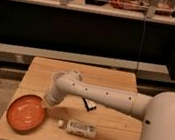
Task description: Push the ceramic bowl across the table
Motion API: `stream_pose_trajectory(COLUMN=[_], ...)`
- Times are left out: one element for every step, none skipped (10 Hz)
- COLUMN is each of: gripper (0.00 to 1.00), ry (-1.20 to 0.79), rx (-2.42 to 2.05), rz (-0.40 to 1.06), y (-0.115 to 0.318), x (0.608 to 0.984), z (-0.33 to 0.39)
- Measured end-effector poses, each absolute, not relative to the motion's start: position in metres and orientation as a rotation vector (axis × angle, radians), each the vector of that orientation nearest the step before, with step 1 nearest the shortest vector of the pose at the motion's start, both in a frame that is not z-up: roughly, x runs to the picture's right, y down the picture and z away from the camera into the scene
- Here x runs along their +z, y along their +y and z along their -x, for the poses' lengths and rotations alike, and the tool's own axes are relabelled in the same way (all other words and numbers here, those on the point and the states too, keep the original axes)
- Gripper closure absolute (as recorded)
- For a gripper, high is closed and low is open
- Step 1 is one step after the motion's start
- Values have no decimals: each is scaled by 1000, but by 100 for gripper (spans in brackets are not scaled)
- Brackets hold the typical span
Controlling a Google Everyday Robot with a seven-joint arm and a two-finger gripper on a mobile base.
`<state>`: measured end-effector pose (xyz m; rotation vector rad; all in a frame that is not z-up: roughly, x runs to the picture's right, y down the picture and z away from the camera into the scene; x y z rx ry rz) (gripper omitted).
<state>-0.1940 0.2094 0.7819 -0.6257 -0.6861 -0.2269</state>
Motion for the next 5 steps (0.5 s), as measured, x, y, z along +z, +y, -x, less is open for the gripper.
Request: stream_pose_trajectory(gripper=[100, 100, 100, 100, 100], ry=[-686, -683, -681, -674, -671], rx=[-222, -218, -213, -202, -196], rz=[631, 637, 641, 649, 653], y=[209, 209, 208, 205, 204], x=[783, 783, 784, 787, 788], z=[194, 193, 193, 190, 189])
